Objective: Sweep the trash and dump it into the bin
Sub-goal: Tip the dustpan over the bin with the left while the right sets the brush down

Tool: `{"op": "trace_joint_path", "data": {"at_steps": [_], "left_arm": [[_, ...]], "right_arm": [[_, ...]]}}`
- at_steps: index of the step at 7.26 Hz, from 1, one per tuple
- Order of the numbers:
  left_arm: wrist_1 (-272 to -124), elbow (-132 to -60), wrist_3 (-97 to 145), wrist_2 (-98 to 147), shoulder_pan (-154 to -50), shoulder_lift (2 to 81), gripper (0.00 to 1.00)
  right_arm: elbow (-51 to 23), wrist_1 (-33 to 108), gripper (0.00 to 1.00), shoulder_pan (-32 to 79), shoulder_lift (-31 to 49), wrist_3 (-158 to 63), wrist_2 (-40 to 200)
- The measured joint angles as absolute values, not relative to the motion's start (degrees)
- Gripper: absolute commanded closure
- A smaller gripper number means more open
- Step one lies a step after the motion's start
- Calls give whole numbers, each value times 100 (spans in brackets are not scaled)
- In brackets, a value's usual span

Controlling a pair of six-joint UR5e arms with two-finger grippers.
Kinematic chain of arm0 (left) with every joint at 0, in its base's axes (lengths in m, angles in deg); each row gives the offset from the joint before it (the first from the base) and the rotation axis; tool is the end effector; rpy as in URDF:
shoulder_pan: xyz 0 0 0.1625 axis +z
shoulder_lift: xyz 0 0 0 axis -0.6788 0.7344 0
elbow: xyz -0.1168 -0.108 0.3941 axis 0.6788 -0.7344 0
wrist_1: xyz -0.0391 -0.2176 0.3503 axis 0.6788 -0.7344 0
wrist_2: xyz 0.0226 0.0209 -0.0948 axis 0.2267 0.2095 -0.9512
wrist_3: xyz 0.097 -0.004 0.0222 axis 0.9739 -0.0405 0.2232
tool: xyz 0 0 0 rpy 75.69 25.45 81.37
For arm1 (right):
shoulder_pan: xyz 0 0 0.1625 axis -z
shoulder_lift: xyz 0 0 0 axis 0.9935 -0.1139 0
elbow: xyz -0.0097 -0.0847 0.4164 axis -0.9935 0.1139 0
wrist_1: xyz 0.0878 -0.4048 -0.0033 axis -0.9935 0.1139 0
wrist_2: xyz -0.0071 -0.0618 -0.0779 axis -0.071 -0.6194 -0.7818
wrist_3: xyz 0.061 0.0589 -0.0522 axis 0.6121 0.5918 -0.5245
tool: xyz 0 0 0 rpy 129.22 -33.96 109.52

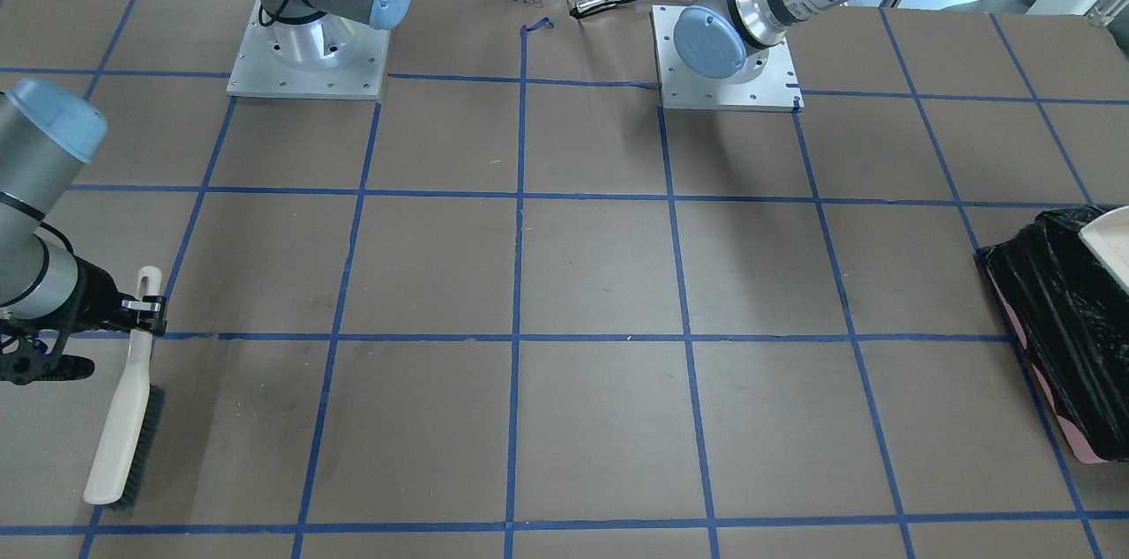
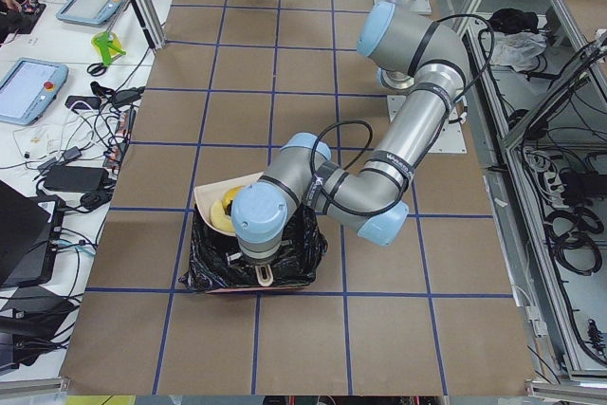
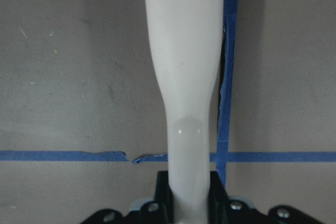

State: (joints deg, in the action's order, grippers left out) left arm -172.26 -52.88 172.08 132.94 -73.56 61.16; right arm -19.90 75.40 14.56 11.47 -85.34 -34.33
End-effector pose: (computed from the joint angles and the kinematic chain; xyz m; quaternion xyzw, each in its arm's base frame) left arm 0.5839 -0.5103 0.4139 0.6026 0.7974 -0.0276 0.0177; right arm -0.0889 -0.5933 0.2352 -0.0001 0.9978 0.0652 0.0102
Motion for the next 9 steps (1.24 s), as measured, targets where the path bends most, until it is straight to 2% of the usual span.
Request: {"op": "trace_joint_path", "data": {"at_steps": [3,4,5,6,7,9], "left_arm": [[-16382,-4968,18201,14395,-7398,6473,100],[-16119,-4952,18344,14874,-7602,6491,100],[-15858,-4954,18453,15309,-7848,6483,100],[-15721,-4983,18518,15548,-8025,6453,100],[-15652,-5025,18544,15743,-8164,6417,100],[-15492,-5067,18493,16198,-8508,6318,100]], "right_arm": [[-2003,7522,100,1585,1192,-8554,-3441],[-2005,7519,82,1592,1202,-8574,-3438],[-2005,7519,28,1594,1208,-8588,-3437],[-2005,7527,7,1596,1215,-8587,-3437],[-2004,7537,0,1596,1220,-8574,-3434],[-1959,7533,0,1596,1190,-8531,-3443]]}}
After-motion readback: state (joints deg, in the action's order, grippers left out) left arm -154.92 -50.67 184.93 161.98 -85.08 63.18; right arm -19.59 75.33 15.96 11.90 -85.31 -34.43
